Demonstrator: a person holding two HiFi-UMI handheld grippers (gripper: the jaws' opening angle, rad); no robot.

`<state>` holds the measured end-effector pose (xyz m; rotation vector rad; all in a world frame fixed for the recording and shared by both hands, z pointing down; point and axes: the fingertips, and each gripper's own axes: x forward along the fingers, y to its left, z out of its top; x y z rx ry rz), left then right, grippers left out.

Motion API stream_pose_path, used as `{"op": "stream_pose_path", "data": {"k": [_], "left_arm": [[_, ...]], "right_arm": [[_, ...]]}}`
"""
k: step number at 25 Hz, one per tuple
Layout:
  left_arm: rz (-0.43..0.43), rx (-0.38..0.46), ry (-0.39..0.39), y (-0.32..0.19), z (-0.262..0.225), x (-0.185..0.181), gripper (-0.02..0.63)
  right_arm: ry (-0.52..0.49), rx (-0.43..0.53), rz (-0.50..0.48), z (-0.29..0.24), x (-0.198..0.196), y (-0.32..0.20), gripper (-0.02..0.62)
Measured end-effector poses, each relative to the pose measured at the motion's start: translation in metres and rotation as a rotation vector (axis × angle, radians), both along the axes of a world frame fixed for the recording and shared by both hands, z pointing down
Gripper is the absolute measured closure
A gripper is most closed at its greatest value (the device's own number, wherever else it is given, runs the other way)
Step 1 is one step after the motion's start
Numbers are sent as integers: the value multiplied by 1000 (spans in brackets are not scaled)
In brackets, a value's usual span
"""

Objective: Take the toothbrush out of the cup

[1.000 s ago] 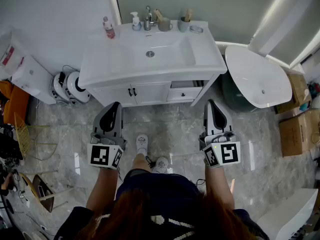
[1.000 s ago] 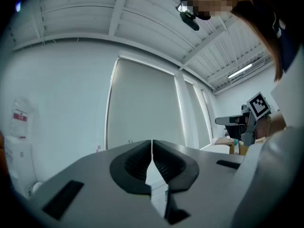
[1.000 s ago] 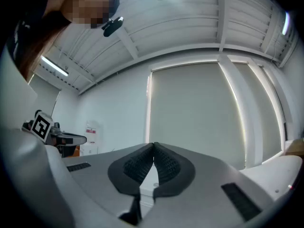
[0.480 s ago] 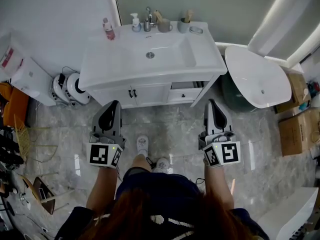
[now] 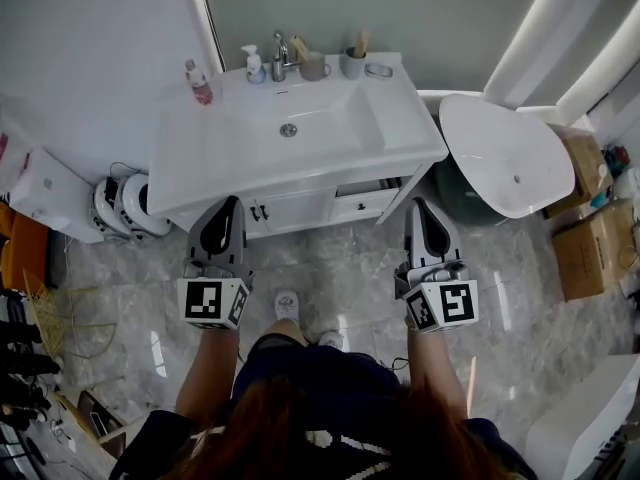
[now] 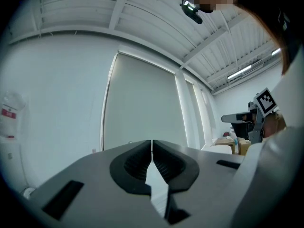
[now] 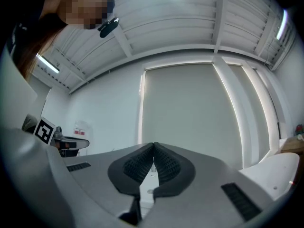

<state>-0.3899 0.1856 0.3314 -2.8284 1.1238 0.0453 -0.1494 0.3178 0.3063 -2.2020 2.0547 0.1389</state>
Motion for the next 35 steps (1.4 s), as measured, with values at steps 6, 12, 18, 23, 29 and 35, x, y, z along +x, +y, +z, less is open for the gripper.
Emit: {"op": "stream_pose_path", "data": {"k": [6,12,18,23,29,35], "left_arm": [[60,18,18,-79,-15,14,580],[113,21,22,-149,-19,20,580],[144,4,24,-196,-8,15,580],[150,-25,19,-215,8,20,580],[118,-33,6,-241,17,40,580],[58,-45,-9,-283,19,84,580]], "right_arm": [[-2,51,23,-21,-6,-65,580],[3,16,111,-14,3,-120,580],[-5,8,158,-7,3,-160,580],[-6,-11,169,-1,13,-177,580],[-25,-14,140,10,43,-212,580],[-39,-22,53,13,92,-278,580]]}}
